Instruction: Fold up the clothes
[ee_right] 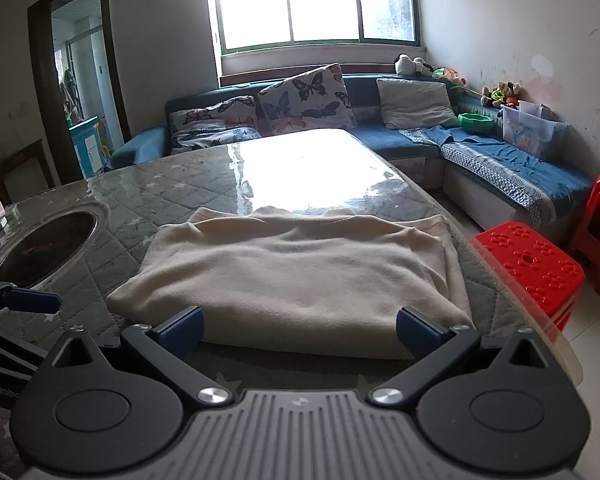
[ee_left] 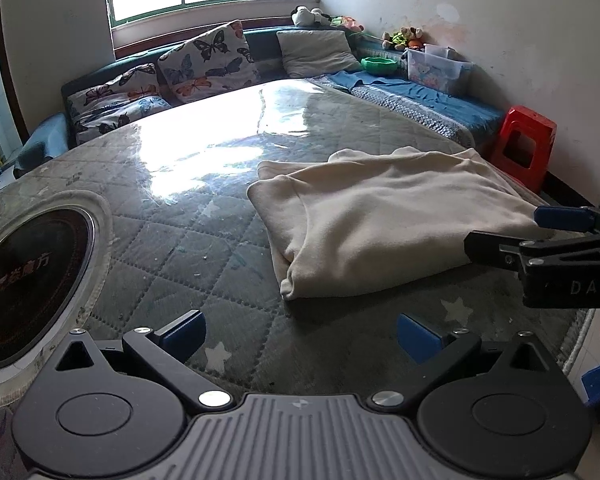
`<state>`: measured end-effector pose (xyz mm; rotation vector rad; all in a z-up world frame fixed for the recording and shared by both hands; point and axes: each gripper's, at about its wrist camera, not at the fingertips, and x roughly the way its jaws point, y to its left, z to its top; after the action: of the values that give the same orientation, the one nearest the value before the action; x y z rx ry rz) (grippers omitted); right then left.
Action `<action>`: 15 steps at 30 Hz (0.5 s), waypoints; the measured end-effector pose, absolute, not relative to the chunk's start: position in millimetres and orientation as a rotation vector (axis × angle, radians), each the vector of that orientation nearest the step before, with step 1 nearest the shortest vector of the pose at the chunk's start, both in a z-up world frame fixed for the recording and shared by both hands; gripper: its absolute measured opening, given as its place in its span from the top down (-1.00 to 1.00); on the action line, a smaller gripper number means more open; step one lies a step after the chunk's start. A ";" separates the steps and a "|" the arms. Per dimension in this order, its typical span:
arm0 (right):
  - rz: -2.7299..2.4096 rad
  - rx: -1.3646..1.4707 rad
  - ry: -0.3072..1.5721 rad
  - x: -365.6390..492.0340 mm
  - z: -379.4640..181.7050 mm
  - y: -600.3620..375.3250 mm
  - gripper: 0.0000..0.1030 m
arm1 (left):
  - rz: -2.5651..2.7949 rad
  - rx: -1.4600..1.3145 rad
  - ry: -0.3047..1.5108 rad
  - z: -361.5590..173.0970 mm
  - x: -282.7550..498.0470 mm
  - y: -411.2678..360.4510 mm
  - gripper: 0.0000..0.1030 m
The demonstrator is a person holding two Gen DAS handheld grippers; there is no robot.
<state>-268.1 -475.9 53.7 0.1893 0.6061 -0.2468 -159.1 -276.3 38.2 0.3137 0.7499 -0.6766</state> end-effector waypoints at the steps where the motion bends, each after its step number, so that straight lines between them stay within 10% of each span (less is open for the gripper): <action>1: -0.247 0.190 0.607 -267.1 53.6 -476.9 -1.00 | -0.676 0.315 0.750 38.1 -158.3 -277.0 -1.00; 15: -0.240 0.200 0.609 -255.9 52.6 -484.7 -1.00 | -0.667 0.325 0.756 37.4 -149.6 -282.1 -1.00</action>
<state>-255.9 -484.7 52.6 0.1997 0.6086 -0.2395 -149.6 -282.1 37.4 0.3248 0.7564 -0.6665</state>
